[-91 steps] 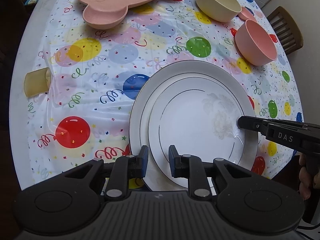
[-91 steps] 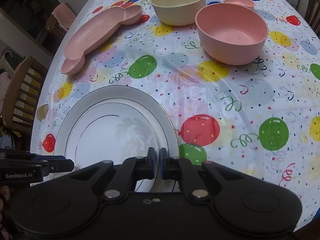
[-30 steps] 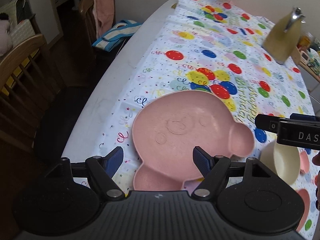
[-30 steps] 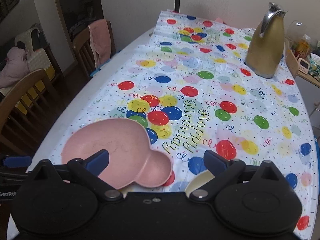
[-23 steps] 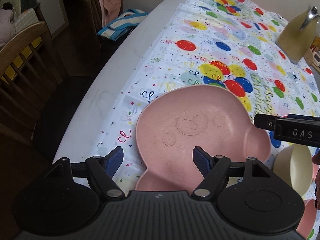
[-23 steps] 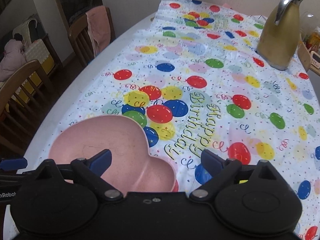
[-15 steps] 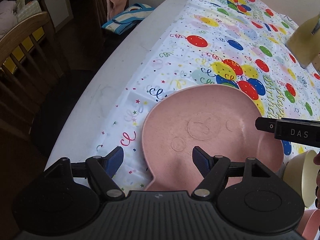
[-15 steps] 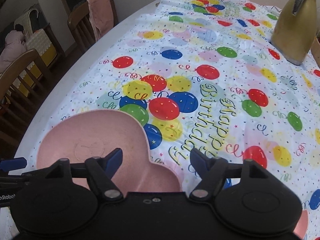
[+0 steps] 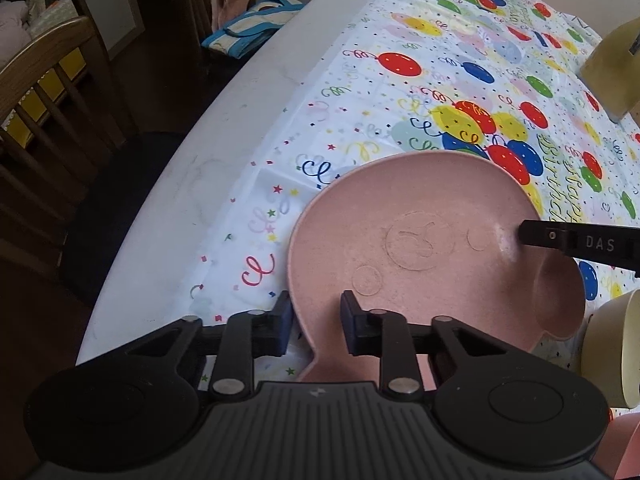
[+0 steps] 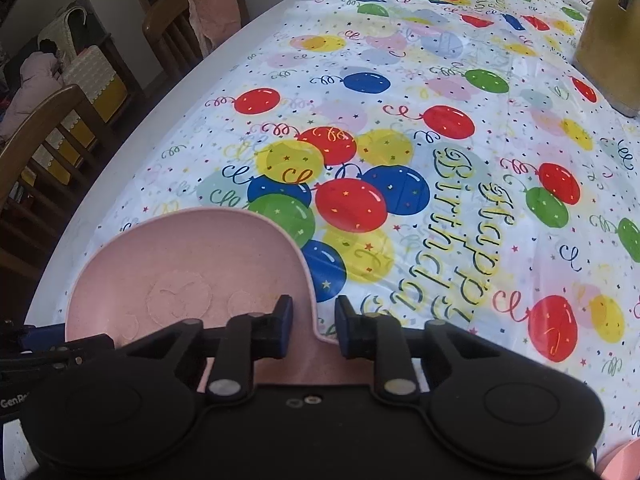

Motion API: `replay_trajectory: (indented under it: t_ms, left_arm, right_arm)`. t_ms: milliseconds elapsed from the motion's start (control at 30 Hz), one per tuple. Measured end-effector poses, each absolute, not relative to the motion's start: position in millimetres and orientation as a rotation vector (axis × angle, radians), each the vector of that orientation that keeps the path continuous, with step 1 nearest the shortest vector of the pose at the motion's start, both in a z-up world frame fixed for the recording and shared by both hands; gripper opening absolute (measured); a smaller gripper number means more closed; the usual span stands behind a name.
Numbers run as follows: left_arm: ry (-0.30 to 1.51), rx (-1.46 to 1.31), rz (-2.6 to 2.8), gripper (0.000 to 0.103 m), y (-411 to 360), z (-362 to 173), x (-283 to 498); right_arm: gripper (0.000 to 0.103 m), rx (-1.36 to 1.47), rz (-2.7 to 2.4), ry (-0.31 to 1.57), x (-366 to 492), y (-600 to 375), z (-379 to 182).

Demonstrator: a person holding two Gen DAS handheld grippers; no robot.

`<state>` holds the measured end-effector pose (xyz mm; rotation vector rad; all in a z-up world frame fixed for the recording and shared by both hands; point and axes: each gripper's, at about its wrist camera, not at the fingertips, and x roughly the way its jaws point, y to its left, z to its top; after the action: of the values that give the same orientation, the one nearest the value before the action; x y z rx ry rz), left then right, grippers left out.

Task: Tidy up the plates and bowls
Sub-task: 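Grasp the rim of the pink bear-shaped plate with the left gripper, then carry the pink bear-shaped plate over the stacked white plates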

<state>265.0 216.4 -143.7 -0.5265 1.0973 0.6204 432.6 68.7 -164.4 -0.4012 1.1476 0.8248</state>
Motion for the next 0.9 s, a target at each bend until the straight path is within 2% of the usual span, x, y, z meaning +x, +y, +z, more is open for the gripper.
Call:
replay_trajectory:
  t_ms: [67,433,900]
  left_arm:
    - [1.099,-0.53,0.625,0.018,218,-143,264]
    - [1.079,-0.529,0.597,0.018,214,-123,249]
    - [1.047,-0.461,0.481,0.018,185,-69,196]
  right_arm:
    - [0.009,-0.38,0.833,1.151,433,68,-163]
    - [0.008,-0.381,0.793,1.116,416,64,-142]
    - [0.008,-0.343,0.705,1.072,353,26,-78]
